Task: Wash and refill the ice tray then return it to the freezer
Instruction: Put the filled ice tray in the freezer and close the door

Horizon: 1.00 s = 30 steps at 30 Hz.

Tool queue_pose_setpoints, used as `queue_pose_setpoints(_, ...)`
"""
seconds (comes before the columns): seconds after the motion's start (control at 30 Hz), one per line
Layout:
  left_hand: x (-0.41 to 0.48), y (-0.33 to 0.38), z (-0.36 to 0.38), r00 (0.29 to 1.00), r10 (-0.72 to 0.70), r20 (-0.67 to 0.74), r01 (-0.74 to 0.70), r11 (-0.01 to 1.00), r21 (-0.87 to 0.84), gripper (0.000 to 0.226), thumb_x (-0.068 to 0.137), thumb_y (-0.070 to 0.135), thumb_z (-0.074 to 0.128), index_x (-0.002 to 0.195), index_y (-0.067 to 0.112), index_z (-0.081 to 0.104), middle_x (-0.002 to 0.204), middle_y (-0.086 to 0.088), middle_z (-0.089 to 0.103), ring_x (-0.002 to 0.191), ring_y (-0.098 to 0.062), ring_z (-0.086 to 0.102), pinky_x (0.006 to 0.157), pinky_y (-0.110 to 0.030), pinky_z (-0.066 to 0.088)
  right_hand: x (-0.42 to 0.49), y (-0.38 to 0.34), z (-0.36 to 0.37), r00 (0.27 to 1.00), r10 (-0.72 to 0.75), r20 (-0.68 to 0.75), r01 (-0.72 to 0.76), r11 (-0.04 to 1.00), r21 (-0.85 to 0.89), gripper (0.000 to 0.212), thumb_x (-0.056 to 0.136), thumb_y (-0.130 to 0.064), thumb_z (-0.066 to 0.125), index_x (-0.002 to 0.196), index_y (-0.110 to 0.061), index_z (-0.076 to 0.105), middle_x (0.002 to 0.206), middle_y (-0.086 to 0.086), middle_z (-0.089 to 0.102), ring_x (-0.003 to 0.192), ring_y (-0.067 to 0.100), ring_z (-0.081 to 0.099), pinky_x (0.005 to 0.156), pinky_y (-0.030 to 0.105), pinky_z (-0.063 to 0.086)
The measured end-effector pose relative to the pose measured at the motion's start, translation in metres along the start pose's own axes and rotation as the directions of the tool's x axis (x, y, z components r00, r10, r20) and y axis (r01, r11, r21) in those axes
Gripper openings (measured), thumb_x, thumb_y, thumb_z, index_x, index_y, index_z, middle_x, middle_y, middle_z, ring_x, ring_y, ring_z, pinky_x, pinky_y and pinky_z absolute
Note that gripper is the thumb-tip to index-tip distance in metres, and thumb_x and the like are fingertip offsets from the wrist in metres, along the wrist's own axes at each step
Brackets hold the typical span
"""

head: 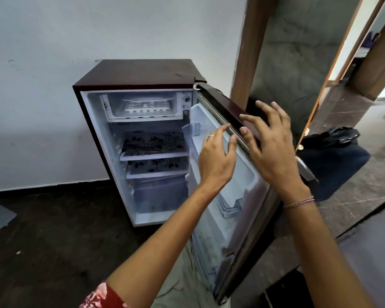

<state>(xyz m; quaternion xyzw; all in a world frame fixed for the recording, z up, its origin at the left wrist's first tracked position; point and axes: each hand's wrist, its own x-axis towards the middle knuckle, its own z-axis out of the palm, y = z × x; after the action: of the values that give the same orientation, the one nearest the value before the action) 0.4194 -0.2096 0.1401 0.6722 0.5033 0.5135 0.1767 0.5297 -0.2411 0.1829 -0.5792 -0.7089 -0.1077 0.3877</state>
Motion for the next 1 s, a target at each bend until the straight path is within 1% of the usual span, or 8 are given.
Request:
queue_pose_setpoints(0.23, -0.012, 0.048, 0.046, 0.99, 0.106, 0.097, -0.108, 0.994, 0.007, 0.037, 0.094, 0.027, 0.047, 0.129, 0.017, 0.051, 0.135, -0.003, 0.052, 0.128, -0.018, 0.041, 0.104, -0.035, 0.037, -0.013, 0.072, -0.041, 0.976, 0.009, 0.218, -0.013, 1.0, 0.016, 0.028, 0.095, -0.024, 0.053, 0.117, -0.014, 0.065, 0.136, 0.009, 0.051, 0.131, 0.03, 0.039, 0.109, 0.041, 0.031)
queue_pose_setpoints(0.33, -0.019, 0.05, 0.057, 0.985, 0.1, 0.138, -0.113, 0.989, 0.094, 0.038, 0.096, 0.031, 0.044, 0.131, 0.018, 0.051, 0.142, -0.002, 0.046, 0.137, -0.015, 0.028, 0.11, -0.036, 0.031, -0.02, 0.077, -0.038, 0.977, 0.091, 0.195, -0.139, 0.958, 0.252, 0.023, 0.096, -0.014, 0.05, 0.11, -0.008, 0.068, 0.115, 0.007, 0.064, 0.111, 0.022, 0.058, 0.096, 0.036, 0.044)
queue_pose_setpoints(0.4, -0.022, 0.048, 0.059, 0.984, 0.094, 0.149, -0.115, 0.984, 0.137, 0.038, 0.096, 0.033, 0.042, 0.13, 0.019, 0.051, 0.144, -0.002, 0.044, 0.14, -0.015, 0.023, 0.11, -0.037, 0.03, -0.023, 0.074, -0.034, 0.97, 0.167, 0.177, -0.225, 0.896, 0.382, 0.024, 0.098, -0.014, 0.048, 0.107, -0.006, 0.069, 0.107, 0.006, 0.067, 0.102, 0.017, 0.062, 0.086, 0.026, 0.048)
queue_pose_setpoints(0.57, -0.028, 0.045, 0.055, 0.985, 0.08, 0.155, -0.101, 0.986, 0.131, 0.039, 0.098, 0.033, 0.039, 0.132, 0.018, 0.05, 0.147, -0.002, 0.041, 0.143, -0.012, 0.018, 0.111, -0.035, 0.028, -0.027, 0.066, -0.03, 0.952, 0.259, 0.165, -0.306, 0.841, 0.446, 0.026, 0.098, -0.014, 0.046, 0.105, -0.003, 0.068, 0.103, 0.005, 0.067, 0.097, 0.012, 0.061, 0.082, 0.009, 0.043)
queue_pose_setpoints(0.63, -0.03, 0.043, 0.05, 0.985, 0.077, 0.154, -0.097, 0.987, 0.125, 0.039, 0.098, 0.031, 0.038, 0.133, 0.018, 0.049, 0.148, -0.002, 0.039, 0.143, -0.012, 0.017, 0.112, -0.033, 0.026, -0.029, 0.059, -0.026, 0.944, 0.296, 0.149, -0.331, 0.826, 0.456, 0.026, 0.098, -0.014, 0.046, 0.104, -0.003, 0.069, 0.103, 0.007, 0.067, 0.097, 0.013, 0.061, 0.083, 0.012, 0.044)
queue_pose_setpoints(0.83, -0.032, 0.03, 0.019, 0.986, 0.03, 0.165, -0.052, 0.99, 0.131, 0.039, 0.098, 0.029, 0.039, 0.134, 0.021, 0.05, 0.148, 0.003, 0.039, 0.141, -0.01, 0.02, 0.113, -0.028, 0.024, -0.033, 0.025, -0.008, 0.931, 0.359, 0.07, -0.349, 0.818, 0.457, 0.026, 0.096, -0.015, 0.048, 0.094, 0.001, 0.069, 0.097, 0.012, 0.064, 0.093, 0.024, 0.061, 0.088, 0.041, 0.047)
queue_pose_setpoints(0.9, -0.031, 0.025, 0.003, 0.986, 0.004, 0.168, -0.023, 0.993, 0.112, 0.037, 0.098, 0.026, 0.041, 0.133, 0.022, 0.052, 0.146, 0.006, 0.04, 0.136, -0.012, 0.03, 0.111, -0.03, 0.03, -0.034, 0.008, 0.0, 0.923, 0.379, 0.063, -0.365, 0.817, 0.446, 0.024, 0.096, -0.016, 0.05, 0.093, 0.0, 0.067, 0.098, 0.014, 0.061, 0.095, 0.027, 0.058, 0.089, 0.042, 0.045)
queue_pose_setpoints(1.0, -0.028, 0.017, -0.022, 0.985, -0.039, 0.171, 0.027, 0.997, 0.076, 0.034, 0.096, 0.024, 0.044, 0.129, 0.024, 0.056, 0.143, 0.01, 0.043, 0.127, -0.011, 0.043, 0.104, -0.033, 0.039, -0.037, -0.02, 0.014, 0.925, 0.376, 0.06, -0.362, 0.821, 0.442, 0.018, 0.094, -0.015, 0.052, 0.095, -0.002, 0.064, 0.099, 0.013, 0.058, 0.099, 0.026, 0.051, 0.091, 0.035, 0.039)
